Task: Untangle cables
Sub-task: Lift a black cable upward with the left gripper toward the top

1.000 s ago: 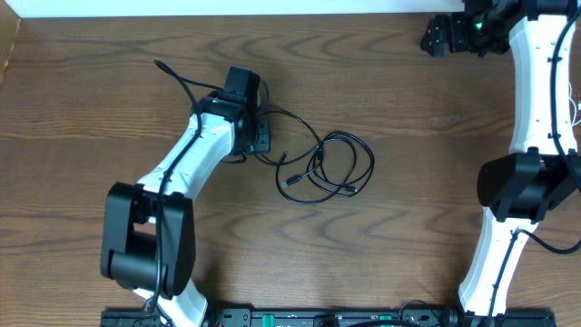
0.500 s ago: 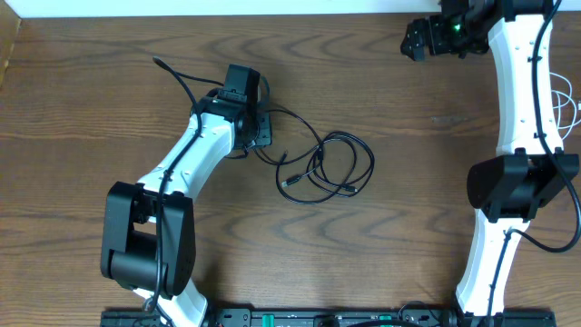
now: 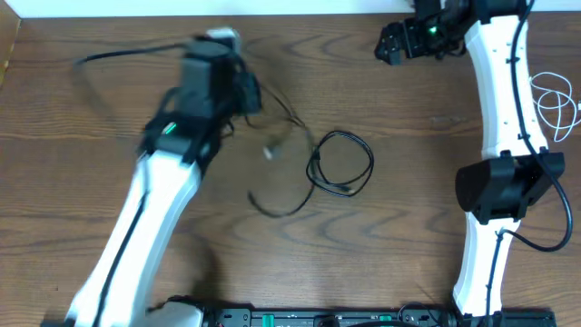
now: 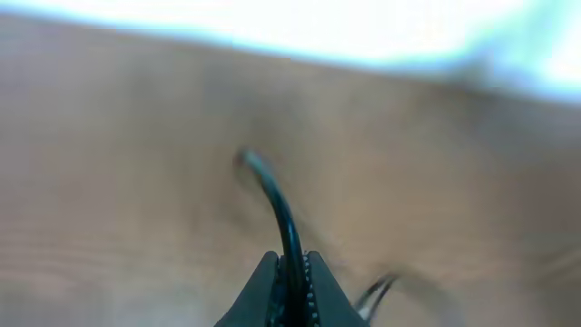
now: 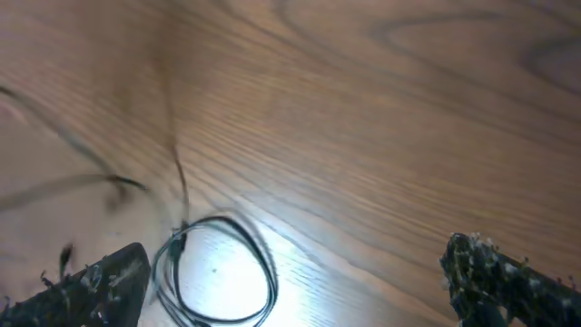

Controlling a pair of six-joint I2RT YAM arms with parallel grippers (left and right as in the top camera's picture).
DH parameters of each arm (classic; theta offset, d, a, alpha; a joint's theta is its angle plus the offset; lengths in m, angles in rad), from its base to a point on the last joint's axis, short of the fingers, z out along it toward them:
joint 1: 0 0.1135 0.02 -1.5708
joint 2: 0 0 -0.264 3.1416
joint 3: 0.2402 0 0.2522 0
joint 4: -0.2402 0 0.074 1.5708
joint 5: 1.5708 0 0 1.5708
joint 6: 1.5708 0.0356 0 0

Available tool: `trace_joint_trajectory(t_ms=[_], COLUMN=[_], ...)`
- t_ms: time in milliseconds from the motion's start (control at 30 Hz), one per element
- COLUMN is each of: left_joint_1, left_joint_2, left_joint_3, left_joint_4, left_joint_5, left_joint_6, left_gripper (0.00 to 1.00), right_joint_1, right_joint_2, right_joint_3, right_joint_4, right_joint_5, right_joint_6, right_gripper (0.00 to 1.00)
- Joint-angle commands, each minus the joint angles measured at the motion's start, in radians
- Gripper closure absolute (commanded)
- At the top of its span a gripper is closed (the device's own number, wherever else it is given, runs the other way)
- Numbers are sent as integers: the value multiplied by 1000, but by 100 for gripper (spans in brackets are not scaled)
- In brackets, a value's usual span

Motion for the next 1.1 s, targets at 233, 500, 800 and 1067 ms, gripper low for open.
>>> trace_joint_trajectory(t_ms=[233,500,800,1067], left_joint_1=[-1,1,1,1], left_joint_2=[-329,-366,-363,-362], left_joint_3=[35,35,35,35], left_joint_4=[187,422,572,587], left_joint_5=[-4,-11,-190,-206], left_joint_6=[-75,-72,-72,-72], left_gripper=[92,92,92,92], right_joint_1=[85,146,192,254], right_joint_2=[10,10,10,10], right_joint_3=[0,-45,-193,-357], right_joint_4=[19,33,127,160], right_joint_5=[-111,-163,-304,-535], right_joint_6=[6,-52,-151,-466], right_gripper=[1,1,1,1])
